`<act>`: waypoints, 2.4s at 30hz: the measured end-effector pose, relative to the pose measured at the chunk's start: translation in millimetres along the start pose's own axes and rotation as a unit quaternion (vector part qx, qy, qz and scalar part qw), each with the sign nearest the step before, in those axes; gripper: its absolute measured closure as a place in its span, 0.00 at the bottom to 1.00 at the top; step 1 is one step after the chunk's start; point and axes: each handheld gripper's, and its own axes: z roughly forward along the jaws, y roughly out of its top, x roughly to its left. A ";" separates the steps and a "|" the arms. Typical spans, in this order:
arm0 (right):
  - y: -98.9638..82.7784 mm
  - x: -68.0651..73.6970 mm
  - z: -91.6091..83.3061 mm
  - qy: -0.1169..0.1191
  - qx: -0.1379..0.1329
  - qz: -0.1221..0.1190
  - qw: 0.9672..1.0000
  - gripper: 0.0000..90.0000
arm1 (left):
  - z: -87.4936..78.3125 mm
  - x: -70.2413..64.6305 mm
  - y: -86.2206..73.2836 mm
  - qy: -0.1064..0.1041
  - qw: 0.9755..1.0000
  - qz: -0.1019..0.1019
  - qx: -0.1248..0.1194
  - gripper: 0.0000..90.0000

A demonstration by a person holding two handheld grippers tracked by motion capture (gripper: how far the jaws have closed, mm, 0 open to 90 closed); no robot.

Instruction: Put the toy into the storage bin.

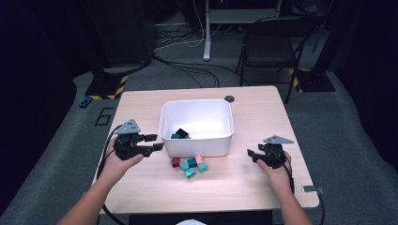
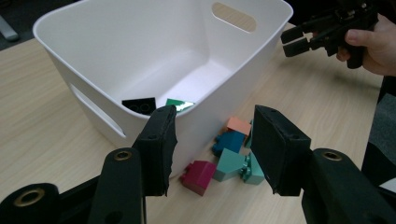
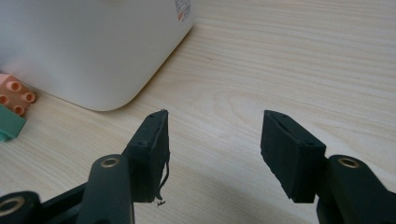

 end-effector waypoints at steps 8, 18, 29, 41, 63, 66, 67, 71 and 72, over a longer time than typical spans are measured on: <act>0.2 0.6 -0.2 0.000 -0.001 0.001 1.000 0.46 | 13.3 -2.8 -20.9 -0.005 1.000 -0.005 -0.003 0.55; 0.2 0.6 0.2 0.001 0.001 -0.001 1.000 0.46 | 41.1 -2.7 -45.3 -0.008 0.999 0.003 0.042 0.57; 0.1 0.1 -0.1 0.000 0.000 0.000 1.000 0.46 | 59.0 2.8 -63.6 -0.018 0.999 0.010 0.046 0.57; 0.2 1.1 0.7 0.001 0.001 0.002 1.000 0.46 | 76.2 6.1 -69.1 -0.023 0.998 0.012 0.054 0.57; 0.2 1.1 0.9 0.003 0.002 -0.001 1.000 0.46 | 99.5 5.9 -78.8 -0.015 0.997 0.020 0.079 0.60; 0.1 1.1 1.0 0.004 0.002 -0.001 1.000 0.46 | 102.0 6.2 -80.8 -0.010 0.996 0.022 0.083 0.63; 0.0 1.0 1.0 0.003 0.003 -0.001 1.000 0.46 | 103.5 5.9 -81.8 -0.009 0.996 0.022 0.082 0.63; 0.0 1.1 1.2 0.004 0.003 -0.002 1.000 0.46 | 105.0 5.0 -82.7 -0.007 0.996 0.029 0.090 0.66; 0.0 0.9 1.3 0.004 0.003 -0.002 1.000 0.46 | 104.9 4.4 -82.6 -0.003 0.995 0.034 0.092 0.67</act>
